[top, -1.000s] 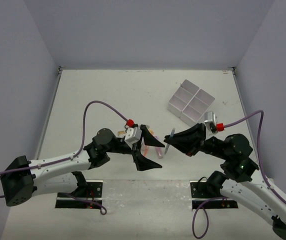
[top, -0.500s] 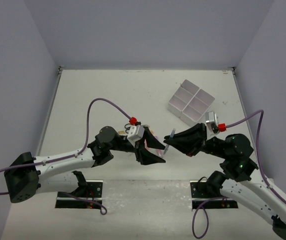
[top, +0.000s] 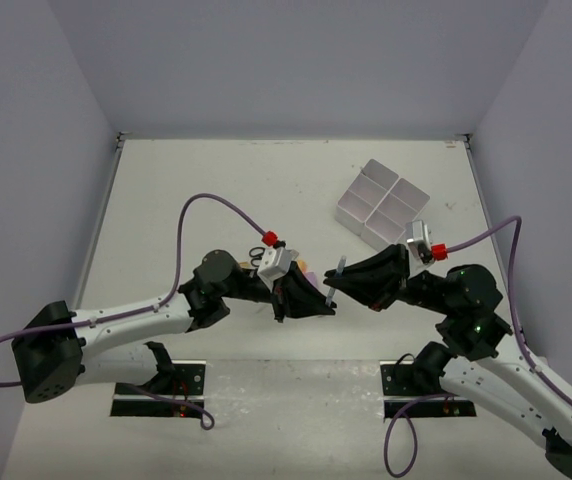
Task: Sort the stationery into containers
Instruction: Close the pen cap on the pen.
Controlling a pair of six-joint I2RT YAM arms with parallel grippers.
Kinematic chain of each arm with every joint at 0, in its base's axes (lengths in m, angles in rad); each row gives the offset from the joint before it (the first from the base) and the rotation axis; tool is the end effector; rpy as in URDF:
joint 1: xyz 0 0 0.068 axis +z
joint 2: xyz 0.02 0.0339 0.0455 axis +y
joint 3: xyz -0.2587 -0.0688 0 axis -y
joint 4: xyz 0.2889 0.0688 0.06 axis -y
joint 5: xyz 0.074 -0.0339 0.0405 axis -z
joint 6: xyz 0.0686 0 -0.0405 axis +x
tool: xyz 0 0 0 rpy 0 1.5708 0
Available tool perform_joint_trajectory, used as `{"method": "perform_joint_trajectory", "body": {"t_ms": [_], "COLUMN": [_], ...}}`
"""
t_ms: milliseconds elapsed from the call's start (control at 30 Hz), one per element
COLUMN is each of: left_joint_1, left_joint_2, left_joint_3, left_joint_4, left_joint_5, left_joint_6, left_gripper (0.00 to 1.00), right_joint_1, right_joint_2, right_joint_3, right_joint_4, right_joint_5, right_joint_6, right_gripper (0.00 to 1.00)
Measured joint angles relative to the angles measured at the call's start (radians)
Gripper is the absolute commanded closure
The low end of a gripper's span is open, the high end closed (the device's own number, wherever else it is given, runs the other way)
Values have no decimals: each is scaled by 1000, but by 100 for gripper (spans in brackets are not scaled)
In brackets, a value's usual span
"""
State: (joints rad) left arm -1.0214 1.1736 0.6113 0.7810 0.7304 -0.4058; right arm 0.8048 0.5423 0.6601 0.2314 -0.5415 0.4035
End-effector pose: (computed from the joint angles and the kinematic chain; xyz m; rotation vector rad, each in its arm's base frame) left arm 0.1273 -0.2955 0.2759 1.1172 1.1930 -1.6304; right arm 0.1153 0.1708 0.3860 -0.7649 1.1723 1.3531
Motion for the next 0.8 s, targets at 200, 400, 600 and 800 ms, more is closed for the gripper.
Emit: {"method": "perform_joint_trajectory", "body": {"t_ms": [200,400,600,800], "left_joint_1": [0,4,12,28], "left_joint_2": [-27,-79,-104,-105], "left_joint_3": [4,6,6,7], "left_joint_4": [-55,-210,-296,-330], "left_joint_5": [-6,-8,15,22], "left_joint_6": [16,60,88,88], "left_gripper": [100,100,100,100], "right_joint_1": [0,20,68,74], "right_joint_2": [-1,-17,-33,-33], "right_joint_3": [-14,-97,-165,-243], "right_joint_4": [19,104,167,272], "right_joint_5": [-9,-24,13,46], "right_joint_6": [2,7,-1,29], "right_gripper": [100,100,100,100]}}
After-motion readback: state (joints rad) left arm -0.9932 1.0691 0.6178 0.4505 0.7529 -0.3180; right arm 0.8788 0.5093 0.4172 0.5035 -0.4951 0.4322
